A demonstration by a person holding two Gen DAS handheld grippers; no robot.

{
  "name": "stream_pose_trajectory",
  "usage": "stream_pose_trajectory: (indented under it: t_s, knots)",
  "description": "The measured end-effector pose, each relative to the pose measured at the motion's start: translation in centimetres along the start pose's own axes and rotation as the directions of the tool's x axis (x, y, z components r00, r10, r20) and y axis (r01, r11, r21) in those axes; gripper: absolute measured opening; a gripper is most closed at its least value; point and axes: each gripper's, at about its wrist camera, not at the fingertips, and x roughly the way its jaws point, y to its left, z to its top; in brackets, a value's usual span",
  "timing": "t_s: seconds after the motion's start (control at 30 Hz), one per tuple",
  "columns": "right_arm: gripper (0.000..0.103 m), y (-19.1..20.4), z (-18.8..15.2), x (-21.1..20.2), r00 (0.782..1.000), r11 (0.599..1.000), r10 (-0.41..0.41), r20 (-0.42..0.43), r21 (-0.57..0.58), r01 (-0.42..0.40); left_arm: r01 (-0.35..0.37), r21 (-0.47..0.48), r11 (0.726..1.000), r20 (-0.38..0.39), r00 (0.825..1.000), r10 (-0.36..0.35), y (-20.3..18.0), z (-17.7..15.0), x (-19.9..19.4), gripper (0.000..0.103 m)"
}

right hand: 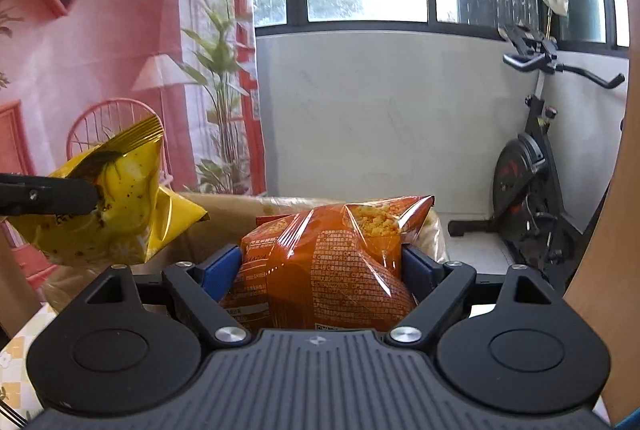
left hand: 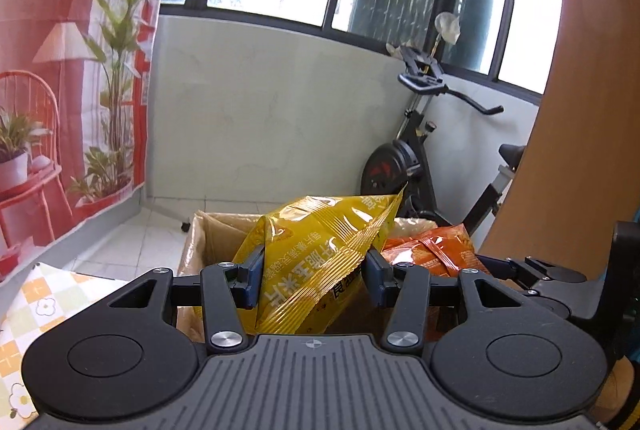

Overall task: Organize snacks
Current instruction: 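Lift both bags and drop them into the cardboard box, opening both tools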

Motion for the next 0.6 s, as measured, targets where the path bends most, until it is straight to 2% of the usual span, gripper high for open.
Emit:
stream_pose_trajectory:
  t_s: [0.17,0.27,0.43,0.6]
  knots:
    - [0.086,-0.3,-0.9,0.9,1.000,1.000,0.007,-0.027,0.026,-0.006,-0.012,0.019,1.000,-0.030,0.999,0.013,0.3,0.1,1.6,0.052]
    - [0.087,-0.3,-1.2,1.2,0.999,1.000,0.008,-0.039,0.028,-0.007,0.012,0.014,1.000,-0.052,0.999,-0.012,0.6,0.2,2.2,0.054]
    - [0.088,-0.7,-1.5,1.6,0.997,0.999,0.008,-0.076,0.052,-0.004,-0.005,0.014,1.000,-0.069,0.998,0.005,1.1,-0.1,2.2,0.069]
    - [0.088,-1.2,-1.5,1.1,0.996,0.996,-0.001,-0.090,0.093,0.010,-0.016,-0.004,1.000,-0.076,0.997,0.016,1.6,0.0,1.4,0.069]
